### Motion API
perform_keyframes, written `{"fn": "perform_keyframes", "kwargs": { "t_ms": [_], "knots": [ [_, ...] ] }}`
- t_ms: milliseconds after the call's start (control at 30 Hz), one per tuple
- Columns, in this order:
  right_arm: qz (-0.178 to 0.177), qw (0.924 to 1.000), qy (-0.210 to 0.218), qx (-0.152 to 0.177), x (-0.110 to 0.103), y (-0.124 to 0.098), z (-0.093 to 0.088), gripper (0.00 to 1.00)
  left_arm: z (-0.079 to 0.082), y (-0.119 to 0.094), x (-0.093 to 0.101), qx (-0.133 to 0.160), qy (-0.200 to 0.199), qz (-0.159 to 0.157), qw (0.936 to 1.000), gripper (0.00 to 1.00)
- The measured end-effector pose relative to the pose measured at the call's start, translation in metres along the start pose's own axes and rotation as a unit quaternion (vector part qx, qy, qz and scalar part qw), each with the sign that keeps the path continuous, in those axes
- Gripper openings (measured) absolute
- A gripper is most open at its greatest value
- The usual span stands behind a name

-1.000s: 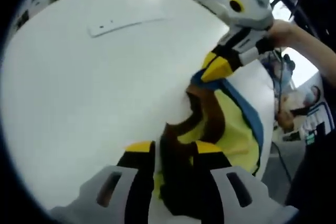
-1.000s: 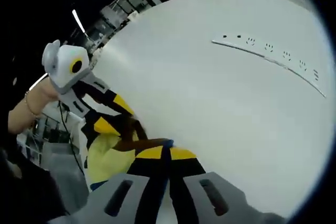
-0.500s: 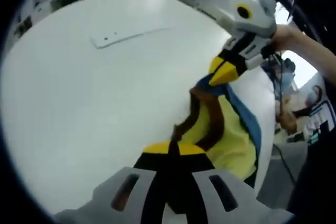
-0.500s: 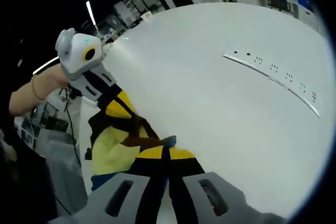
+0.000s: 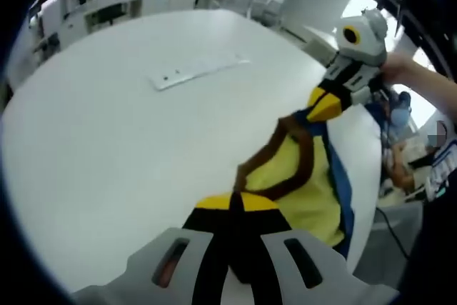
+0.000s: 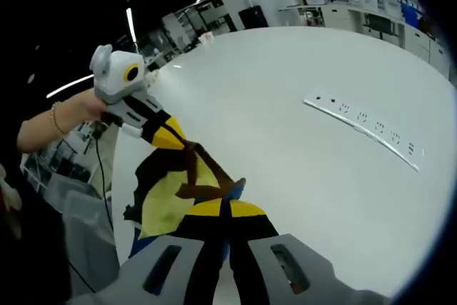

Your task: Fold the garment on the visible template until the final outline fits inside the template.

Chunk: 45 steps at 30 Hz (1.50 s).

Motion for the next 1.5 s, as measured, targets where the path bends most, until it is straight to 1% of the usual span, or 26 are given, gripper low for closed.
{"fn": "perform_keyframes", "kwargs": {
  "t_ms": [100, 200, 367, 467, 533, 567, 633, 700, 833, 867, 1000, 1067, 1133, 1167, 1200, 1233, 1300, 1400, 1500],
  "knots": [
    [-0.005, 0.9999, -0.006, 0.010, -0.004, -0.009, 0.004, 0.01, 0.007, -0.009, 0.003, 0.014, 0.004, 0.008, 0.9999, 0.00],
    [-0.003, 0.9995, -0.014, 0.026, -0.014, -0.019, 0.008, 0.01, 0.014, -0.019, 0.008, 0.032, 0.005, 0.015, 0.9993, 0.00],
    [-0.001, 0.9982, -0.030, 0.053, -0.031, -0.034, 0.011, 0.01, 0.018, -0.034, 0.017, 0.051, 0.011, 0.023, 0.9984, 0.00],
    [-0.003, 0.9976, -0.031, 0.062, -0.036, -0.040, 0.011, 0.01, 0.019, -0.047, 0.023, 0.065, 0.008, 0.029, 0.9974, 0.00],
    [-0.006, 0.9968, -0.035, 0.071, -0.041, -0.045, 0.012, 0.01, 0.021, -0.055, 0.027, 0.076, 0.006, 0.033, 0.9966, 0.00],
    [-0.008, 0.9960, -0.033, 0.082, -0.045, -0.050, 0.013, 0.01, 0.023, -0.061, 0.031, 0.086, 0.004, 0.037, 0.9956, 0.00],
    [-0.009, 0.9948, -0.036, 0.095, -0.050, -0.054, 0.014, 0.01, 0.026, -0.070, 0.035, 0.099, 0.000, 0.043, 0.9941, 0.00],
    [-0.014, 0.9939, -0.040, 0.101, -0.053, -0.058, 0.014, 0.01, 0.028, -0.075, 0.037, 0.107, -0.002, 0.045, 0.9932, 0.00],
    [-0.021, 0.9912, -0.053, 0.119, -0.062, -0.069, 0.016, 0.01, 0.033, -0.089, 0.049, 0.131, 0.001, 0.049, 0.9902, 0.00],
    [-0.023, 0.9903, -0.063, 0.122, -0.065, -0.072, 0.016, 0.01, 0.036, -0.094, 0.054, 0.144, 0.004, 0.048, 0.9884, 0.00],
    [-0.019, 0.9860, -0.092, 0.137, -0.078, -0.086, 0.024, 0.01, 0.041, -0.107, 0.065, 0.161, 0.017, 0.053, 0.9853, 0.00],
    [-0.023, 0.9837, -0.104, 0.145, -0.084, -0.092, 0.028, 0.01, 0.047, -0.115, 0.072, 0.178, 0.023, 0.052, 0.9824, 0.00],
    [-0.024, 0.9806, -0.113, 0.158, -0.088, -0.099, 0.034, 0.01, 0.051, -0.121, 0.076, 0.187, 0.027, 0.053, 0.9807, 0.00],
    [-0.027, 0.9784, -0.117, 0.168, -0.091, -0.103, 0.038, 0.01, 0.056, -0.125, 0.078, 0.197, 0.033, 0.054, 0.9785, 0.00],
    [-0.025, 0.9749, -0.126, 0.182, -0.095, -0.107, 0.043, 0.01, 0.060, -0.129, 0.080, 0.204, 0.037, 0.055, 0.9768, 0.00],
    [-0.021, 0.9735, -0.128, 0.189, -0.099, -0.110, 0.046, 0.01, 0.062, -0.131, 0.081, 0.207, 0.036, 0.057, 0.9759, 0.00],
    [-0.029, 0.9713, -0.127, 0.199, -0.101, -0.115, 0.051, 0.01, 0.067, -0.136, 0.083, 0.216, 0.036, 0.058, 0.9739, 0.00],
    [-0.043, 0.9675, -0.138, 0.208, -0.106, -0.121, 0.058, 0.01, 0.072, -0.143, 0.088, 0.230, 0.038, 0.058, 0.9707, 0.00],
    [-0.048, 0.9649, -0.156, 0.206, -0.113, -0.124, 0.060, 0.01, 0.074, -0.148, 0.093, 0.238, 0.039, 0.059, 0.9686, 0.00]
  ]
}}
Point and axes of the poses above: the point that each gripper's makers call its tool centre point, and the gripper's own axes: y roughly forward along the fingers, x roughly to its right, z roughly out of its top, the point moved 6 cm from there along -y, roughly backward along the fingers, and after that the axes turned 13 degrees about x, right-handed, at the moved point
